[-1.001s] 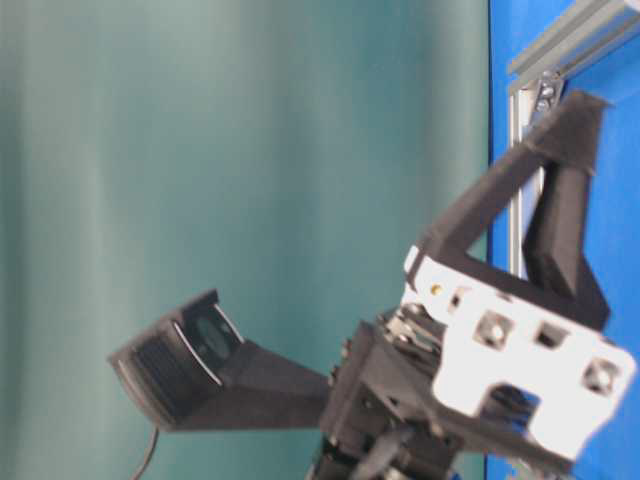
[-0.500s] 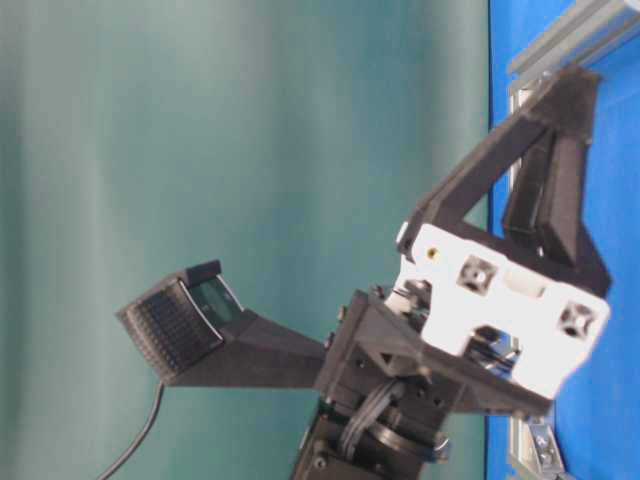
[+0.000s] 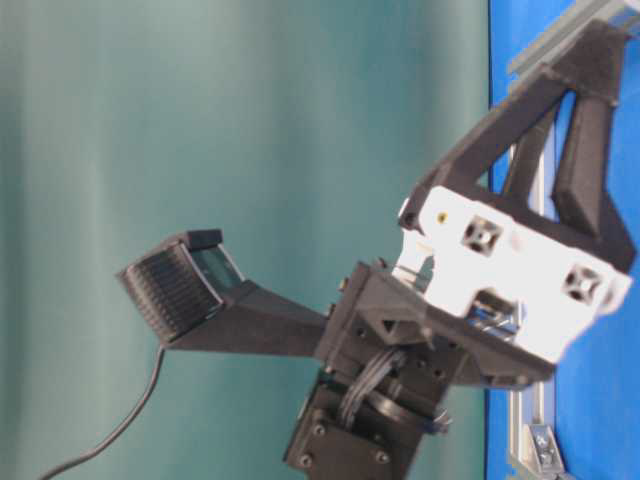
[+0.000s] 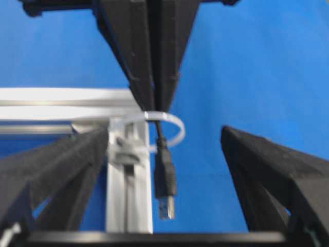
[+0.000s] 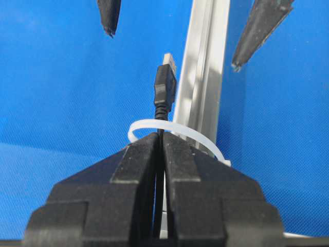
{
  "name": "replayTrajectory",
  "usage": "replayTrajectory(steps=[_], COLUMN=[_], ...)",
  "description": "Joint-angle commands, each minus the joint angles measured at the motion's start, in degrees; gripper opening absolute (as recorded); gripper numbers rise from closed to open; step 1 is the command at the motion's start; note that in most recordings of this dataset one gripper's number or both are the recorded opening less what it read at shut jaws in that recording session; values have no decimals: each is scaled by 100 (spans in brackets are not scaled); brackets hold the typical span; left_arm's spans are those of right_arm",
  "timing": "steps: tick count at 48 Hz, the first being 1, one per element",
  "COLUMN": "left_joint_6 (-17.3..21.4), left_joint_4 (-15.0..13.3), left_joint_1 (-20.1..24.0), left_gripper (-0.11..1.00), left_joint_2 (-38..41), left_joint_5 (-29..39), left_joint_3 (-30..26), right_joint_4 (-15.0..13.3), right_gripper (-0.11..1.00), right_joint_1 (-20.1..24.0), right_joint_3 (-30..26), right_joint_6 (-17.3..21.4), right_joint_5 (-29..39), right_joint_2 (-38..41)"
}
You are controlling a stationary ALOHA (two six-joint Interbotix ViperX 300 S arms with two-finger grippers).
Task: Insert the wire through the string loop located on the right side.
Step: 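Move the open left gripper to the plug emerging from the loop, then close the left gripper on the USB plug beyond the loop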
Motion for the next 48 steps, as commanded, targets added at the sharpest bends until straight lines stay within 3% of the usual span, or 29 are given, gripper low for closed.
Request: replayTrajectory(steps=[1, 15, 48], left_joint_6=[-18, -18, -18], left_joint_4=[9, 9, 9], left_joint_1=[-9, -18, -26], left_gripper=[91, 90, 90], left_joint_2=[-18, 431, 439], left_joint_5=[-18, -44, -44], left_joint_3=[-105, -237, -220], right_joint_4=[9, 9, 9], right_gripper=[-3, -3, -3], right_joint_1=[-9, -9, -9], right_joint_3=[-88, -79, -88], right_joint_6=[0, 0, 0], right_joint_5=[-70, -70, -70], right_joint_2=[-44, -44, -44])
